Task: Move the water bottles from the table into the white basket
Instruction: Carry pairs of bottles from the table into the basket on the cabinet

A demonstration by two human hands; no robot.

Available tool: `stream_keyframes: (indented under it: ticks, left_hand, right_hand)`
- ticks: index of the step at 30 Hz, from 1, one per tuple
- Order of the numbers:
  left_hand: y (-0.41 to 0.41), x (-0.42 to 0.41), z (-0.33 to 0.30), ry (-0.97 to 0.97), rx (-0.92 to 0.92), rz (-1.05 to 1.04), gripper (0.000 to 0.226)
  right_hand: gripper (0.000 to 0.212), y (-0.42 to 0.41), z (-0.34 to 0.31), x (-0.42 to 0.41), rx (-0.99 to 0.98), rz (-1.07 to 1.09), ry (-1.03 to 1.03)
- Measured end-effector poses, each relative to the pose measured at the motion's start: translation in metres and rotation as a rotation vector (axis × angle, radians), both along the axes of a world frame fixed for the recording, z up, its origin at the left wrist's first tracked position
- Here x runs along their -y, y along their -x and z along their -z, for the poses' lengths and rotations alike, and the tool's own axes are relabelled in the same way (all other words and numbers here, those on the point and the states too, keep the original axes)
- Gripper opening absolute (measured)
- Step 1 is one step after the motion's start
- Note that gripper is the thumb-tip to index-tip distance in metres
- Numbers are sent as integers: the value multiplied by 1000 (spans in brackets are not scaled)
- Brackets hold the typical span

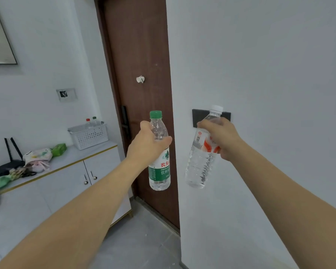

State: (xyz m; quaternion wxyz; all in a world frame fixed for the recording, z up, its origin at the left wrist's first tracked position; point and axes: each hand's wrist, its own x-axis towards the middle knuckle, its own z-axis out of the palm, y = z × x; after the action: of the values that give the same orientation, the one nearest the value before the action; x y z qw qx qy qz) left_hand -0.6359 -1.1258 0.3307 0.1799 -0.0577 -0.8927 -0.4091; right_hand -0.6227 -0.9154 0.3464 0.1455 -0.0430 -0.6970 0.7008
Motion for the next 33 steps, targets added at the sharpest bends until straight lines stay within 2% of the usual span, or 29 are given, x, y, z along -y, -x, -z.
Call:
stream_keyframes:
  ticks: [7,13,21,27,33]
  left_hand:
    - [99,92,10,-27,-13,1,62]
    - [181,187,-2,20,-92,-10,56]
    - [279,292,-8,14,-113,-45,57]
    - [367,353,9,-4,-85,-117,59]
    - [472,398,21,-30,-67,-189,63]
  right_hand:
    - [39,102,8,90,24,-14,-31]
    - [16,190,-8,183,59,-123,-31]
    - [17,301,-17,284,136,-223,-7]
    - [35,403,-8,342,175,-245,-66]
    - [28,523,0,392,157,-316,-67]
